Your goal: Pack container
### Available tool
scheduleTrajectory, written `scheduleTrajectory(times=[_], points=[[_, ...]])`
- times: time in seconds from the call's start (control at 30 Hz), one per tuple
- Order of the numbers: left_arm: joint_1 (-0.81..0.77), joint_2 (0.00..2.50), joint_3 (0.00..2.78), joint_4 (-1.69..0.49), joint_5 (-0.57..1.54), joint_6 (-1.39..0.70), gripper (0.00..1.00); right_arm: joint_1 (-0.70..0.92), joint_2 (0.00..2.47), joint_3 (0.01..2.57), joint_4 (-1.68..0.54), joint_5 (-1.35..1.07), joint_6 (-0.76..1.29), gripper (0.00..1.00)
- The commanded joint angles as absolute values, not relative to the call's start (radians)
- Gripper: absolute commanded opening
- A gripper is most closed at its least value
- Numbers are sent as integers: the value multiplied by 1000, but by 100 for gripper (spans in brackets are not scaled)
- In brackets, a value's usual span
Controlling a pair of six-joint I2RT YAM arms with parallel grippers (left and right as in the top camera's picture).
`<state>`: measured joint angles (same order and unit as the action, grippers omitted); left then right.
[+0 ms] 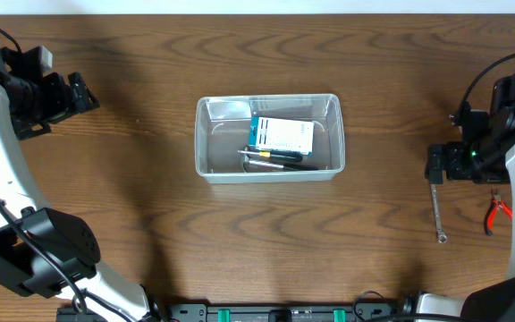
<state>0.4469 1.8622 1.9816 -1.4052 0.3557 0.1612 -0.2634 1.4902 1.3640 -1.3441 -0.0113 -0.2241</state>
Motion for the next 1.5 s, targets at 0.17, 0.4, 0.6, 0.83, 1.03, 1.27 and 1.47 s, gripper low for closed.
scheduleTrajectory(times=[0.17, 0.4, 0.6, 0.83, 1.03, 1.27, 1.47], points=[[446, 1872, 1980, -1405, 347, 167, 98, -267, 1490, 1365, -1360, -3, -307, 99], [447, 1872, 1980, -1405, 347, 167, 98, -267, 1490, 1365, -1341, 97, -322, 99], [447, 1872, 1980, -1405, 347, 167, 98, -267, 1490, 1365, -1334, 97, -319, 99], [447, 1872, 1980, -1405, 347, 167, 98, -267, 1490, 1365, -1324, 97, -318, 99], [446, 1872, 1980, -1405, 347, 167, 98, -267, 1490, 1365, -1358, 81, -313, 99], [447, 1872, 1980, -1405, 347, 167, 98, -267, 1490, 1365, -1388, 79, -331, 99], [447, 1872, 1980, -1405, 347, 167, 98, -268, 1490, 1365, -1433, 109, -327, 99]])
